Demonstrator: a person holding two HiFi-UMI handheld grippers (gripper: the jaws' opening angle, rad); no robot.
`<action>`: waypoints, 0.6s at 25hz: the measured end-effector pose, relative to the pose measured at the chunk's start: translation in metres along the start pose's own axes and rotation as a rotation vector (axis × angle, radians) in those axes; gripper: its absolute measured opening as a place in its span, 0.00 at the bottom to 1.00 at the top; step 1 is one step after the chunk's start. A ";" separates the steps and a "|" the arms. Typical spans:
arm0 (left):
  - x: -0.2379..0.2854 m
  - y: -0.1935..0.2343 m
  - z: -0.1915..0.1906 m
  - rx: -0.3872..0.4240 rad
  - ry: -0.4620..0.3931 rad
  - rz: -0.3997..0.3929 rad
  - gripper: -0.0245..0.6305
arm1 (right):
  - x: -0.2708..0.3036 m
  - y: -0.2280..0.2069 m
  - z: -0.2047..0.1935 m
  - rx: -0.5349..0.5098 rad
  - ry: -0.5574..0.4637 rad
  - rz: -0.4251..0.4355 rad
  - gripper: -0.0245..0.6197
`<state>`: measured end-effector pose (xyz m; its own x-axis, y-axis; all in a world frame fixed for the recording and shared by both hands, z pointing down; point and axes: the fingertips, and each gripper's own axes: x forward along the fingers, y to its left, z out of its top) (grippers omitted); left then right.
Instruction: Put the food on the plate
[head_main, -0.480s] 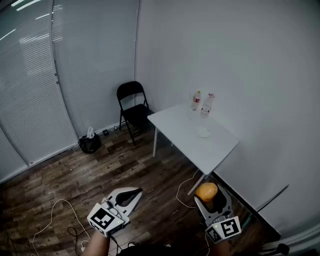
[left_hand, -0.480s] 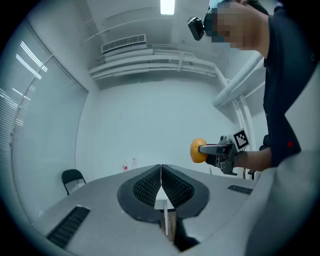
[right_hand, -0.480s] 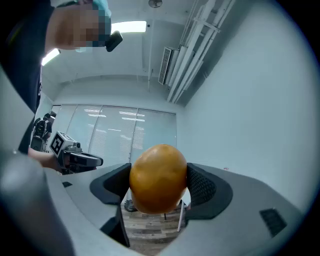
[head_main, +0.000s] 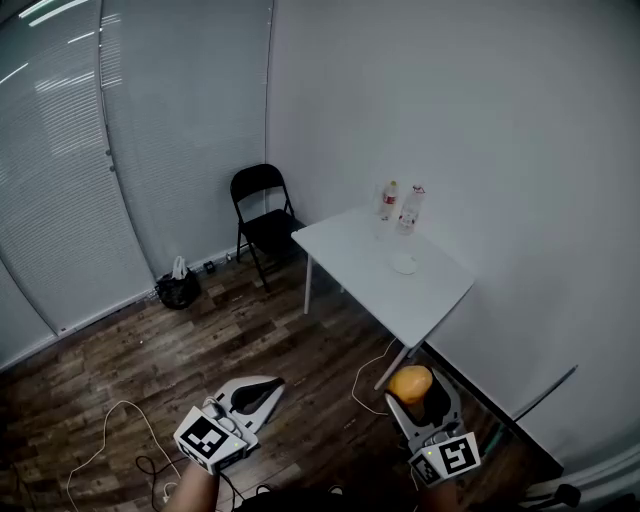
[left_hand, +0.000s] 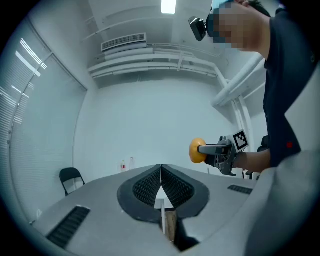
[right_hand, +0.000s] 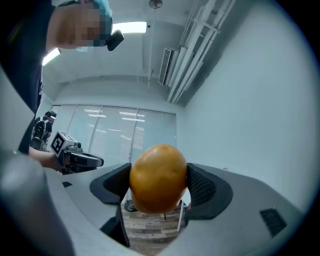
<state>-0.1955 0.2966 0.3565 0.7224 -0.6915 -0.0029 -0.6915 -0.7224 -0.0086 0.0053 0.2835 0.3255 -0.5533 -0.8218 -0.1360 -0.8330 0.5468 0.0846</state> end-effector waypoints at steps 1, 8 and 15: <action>0.002 -0.003 0.000 -0.002 0.003 -0.002 0.07 | -0.003 -0.002 0.000 0.003 -0.002 0.000 0.58; 0.029 -0.031 0.000 -0.008 0.009 -0.010 0.07 | -0.027 -0.035 -0.002 0.011 0.003 -0.006 0.58; 0.081 -0.074 -0.009 -0.018 0.018 -0.011 0.07 | -0.059 -0.086 -0.018 0.038 0.005 0.062 0.58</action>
<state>-0.0859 0.2943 0.3655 0.7301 -0.6832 0.0149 -0.6834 -0.7300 0.0097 0.1090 0.2822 0.3436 -0.6043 -0.7866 -0.1267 -0.7961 0.6026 0.0552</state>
